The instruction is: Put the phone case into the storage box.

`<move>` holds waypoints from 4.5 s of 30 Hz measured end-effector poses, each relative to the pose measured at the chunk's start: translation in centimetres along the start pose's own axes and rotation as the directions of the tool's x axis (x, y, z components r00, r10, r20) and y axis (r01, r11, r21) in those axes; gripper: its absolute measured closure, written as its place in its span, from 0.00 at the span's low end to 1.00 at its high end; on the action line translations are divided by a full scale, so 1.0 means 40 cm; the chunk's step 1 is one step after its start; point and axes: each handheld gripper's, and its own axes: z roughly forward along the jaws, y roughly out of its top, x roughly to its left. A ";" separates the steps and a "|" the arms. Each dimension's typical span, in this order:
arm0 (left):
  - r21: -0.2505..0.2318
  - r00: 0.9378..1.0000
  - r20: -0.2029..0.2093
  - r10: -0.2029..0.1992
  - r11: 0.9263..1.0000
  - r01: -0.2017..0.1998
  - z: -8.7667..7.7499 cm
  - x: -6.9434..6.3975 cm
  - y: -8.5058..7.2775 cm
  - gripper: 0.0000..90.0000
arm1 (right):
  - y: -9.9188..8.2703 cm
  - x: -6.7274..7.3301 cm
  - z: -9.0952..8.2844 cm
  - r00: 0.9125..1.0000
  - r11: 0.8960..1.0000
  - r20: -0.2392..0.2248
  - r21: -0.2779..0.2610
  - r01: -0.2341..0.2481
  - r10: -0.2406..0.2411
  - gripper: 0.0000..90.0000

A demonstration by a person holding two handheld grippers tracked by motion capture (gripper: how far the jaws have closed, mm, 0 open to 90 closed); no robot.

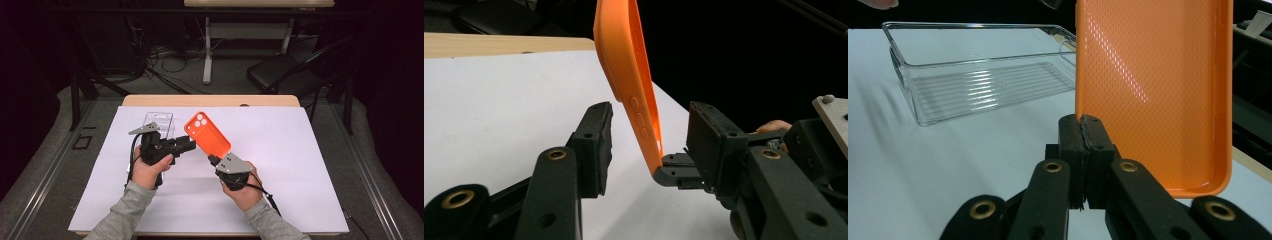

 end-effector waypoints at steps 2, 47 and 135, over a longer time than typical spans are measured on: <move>-0.002 1.000 0.003 -0.003 1.000 0.003 0.001 0.000 -0.001 0.61 | 0.001 0.003 0.001 1.000 1.000 -0.001 -0.001 0.004 -0.004 0.99; 0.010 0.998 0.013 -0.060 0.998 0.060 0.032 0.009 -0.030 0.78 | 0.008 0.037 0.005 0.998 1.000 -0.059 -0.019 0.006 -0.008 0.99; -0.012 0.983 0.031 -0.181 0.983 0.182 0.028 0.022 -0.040 0.89 | 0.002 0.041 0.018 0.993 0.999 -0.110 -0.018 -0.043 0.040 0.85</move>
